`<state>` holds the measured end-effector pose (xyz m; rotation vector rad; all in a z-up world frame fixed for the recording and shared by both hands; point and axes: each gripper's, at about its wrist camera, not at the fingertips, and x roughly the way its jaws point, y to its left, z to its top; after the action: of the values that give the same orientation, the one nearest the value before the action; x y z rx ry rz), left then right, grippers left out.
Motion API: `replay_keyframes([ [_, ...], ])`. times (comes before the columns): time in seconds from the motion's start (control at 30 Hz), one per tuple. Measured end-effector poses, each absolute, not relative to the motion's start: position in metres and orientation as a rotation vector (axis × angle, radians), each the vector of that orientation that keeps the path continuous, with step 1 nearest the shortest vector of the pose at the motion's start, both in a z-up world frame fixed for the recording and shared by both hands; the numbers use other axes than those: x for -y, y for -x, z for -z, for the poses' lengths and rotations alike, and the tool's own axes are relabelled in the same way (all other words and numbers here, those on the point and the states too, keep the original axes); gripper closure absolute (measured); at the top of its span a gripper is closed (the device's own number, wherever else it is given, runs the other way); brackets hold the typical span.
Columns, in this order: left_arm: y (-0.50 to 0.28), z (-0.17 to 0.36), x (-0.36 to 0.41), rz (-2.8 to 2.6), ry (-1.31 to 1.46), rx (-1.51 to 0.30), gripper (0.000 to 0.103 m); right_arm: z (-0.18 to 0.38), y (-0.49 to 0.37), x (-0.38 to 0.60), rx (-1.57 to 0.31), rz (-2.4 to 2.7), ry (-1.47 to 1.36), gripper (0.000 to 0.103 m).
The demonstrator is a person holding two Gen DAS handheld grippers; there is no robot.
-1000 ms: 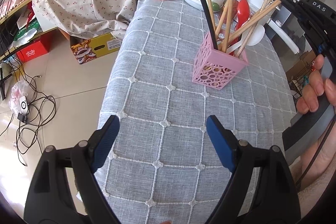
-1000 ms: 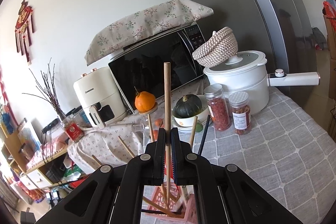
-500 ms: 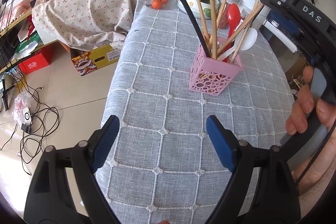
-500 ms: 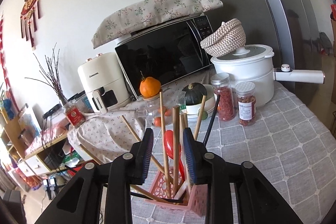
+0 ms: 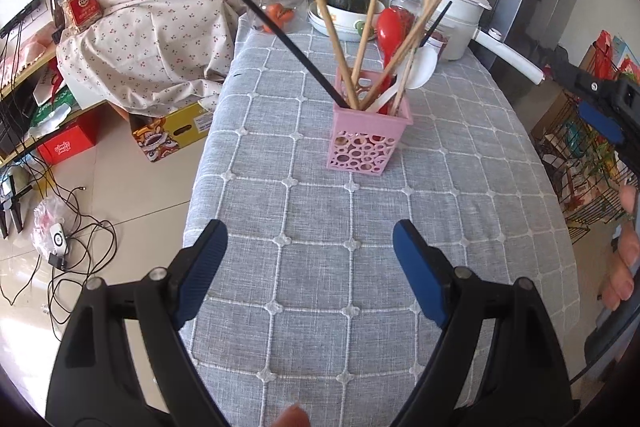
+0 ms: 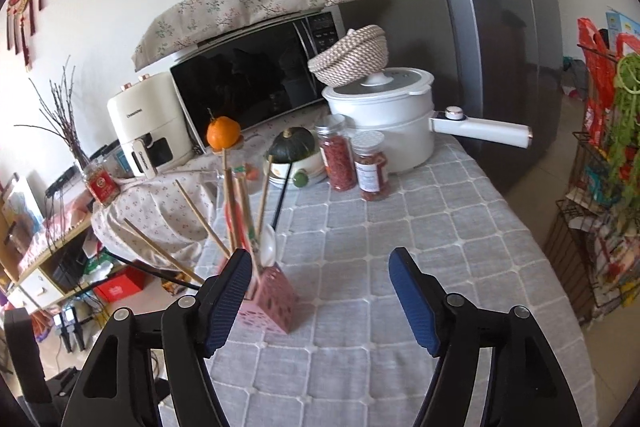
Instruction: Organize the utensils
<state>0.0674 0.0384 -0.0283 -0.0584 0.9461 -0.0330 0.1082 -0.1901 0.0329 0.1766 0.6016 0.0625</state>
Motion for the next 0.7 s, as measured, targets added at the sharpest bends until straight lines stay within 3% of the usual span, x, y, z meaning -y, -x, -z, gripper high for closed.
replay_keyframes([
  [0.27, -0.055, 0.005, -0.019, 0.027, 0.031, -0.869, 0.002, -0.031, -0.068, 0.204, -0.728, 0.019, -0.051, 0.017],
  [0.7, -0.055, 0.004, -0.011, 0.014, -0.001, -0.856, 0.002, -0.018, -0.069, 0.203, -0.819, 0.033, -0.031, 0.013],
])
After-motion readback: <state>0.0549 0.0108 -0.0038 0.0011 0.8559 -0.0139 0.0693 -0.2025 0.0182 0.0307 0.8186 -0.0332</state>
